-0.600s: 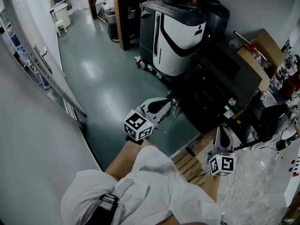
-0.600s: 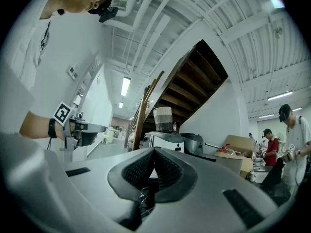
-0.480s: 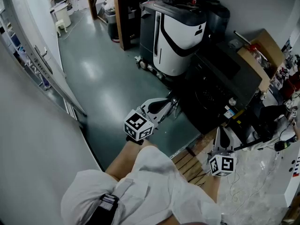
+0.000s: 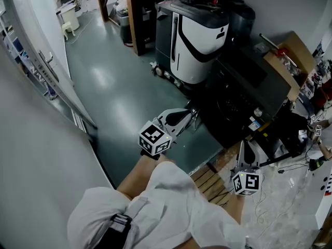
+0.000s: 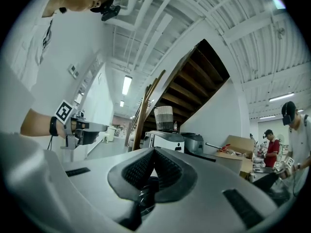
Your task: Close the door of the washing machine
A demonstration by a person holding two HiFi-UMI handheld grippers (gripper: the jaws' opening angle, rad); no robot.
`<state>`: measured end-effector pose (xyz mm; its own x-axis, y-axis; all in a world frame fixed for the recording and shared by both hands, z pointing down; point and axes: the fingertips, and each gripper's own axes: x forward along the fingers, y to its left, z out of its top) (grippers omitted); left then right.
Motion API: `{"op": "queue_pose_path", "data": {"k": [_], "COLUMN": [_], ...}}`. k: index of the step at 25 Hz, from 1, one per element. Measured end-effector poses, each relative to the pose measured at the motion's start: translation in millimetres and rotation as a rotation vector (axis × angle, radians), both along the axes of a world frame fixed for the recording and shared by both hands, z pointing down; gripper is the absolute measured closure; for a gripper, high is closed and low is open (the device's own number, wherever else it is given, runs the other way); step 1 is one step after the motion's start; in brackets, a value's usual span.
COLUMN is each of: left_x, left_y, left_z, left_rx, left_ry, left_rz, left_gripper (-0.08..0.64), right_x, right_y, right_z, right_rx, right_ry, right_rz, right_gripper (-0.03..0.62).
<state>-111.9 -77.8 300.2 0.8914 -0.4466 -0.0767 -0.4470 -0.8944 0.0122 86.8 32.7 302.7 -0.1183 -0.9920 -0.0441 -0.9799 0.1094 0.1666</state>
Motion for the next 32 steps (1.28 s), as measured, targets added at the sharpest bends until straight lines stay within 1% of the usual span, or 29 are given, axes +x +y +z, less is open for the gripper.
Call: {"op": "queue_pose_path", "data": {"k": [5, 8, 32], "left_x": [-1, 0, -1], "left_y": [-1, -2, -11], "left_z": [2, 2, 15], "left_rx": [0.001, 0.002, -0.022], "left_ry": [-0.008, -0.011, -0.032], "left_rz": [0.000, 0.000, 0.004], "left_gripper": [0.545, 0.545, 0.543], "right_x": [-2, 1, 2], "right_y": [0, -1, -14], "right_z": [-1, -2, 13], "right_rx": [0.015, 0.032, 0.005], "right_ry": [0.002, -0.016, -0.044], "right_rz": [-0.003, -0.001, -0.008], "right_gripper": [0.566, 0.565, 0.565]}}
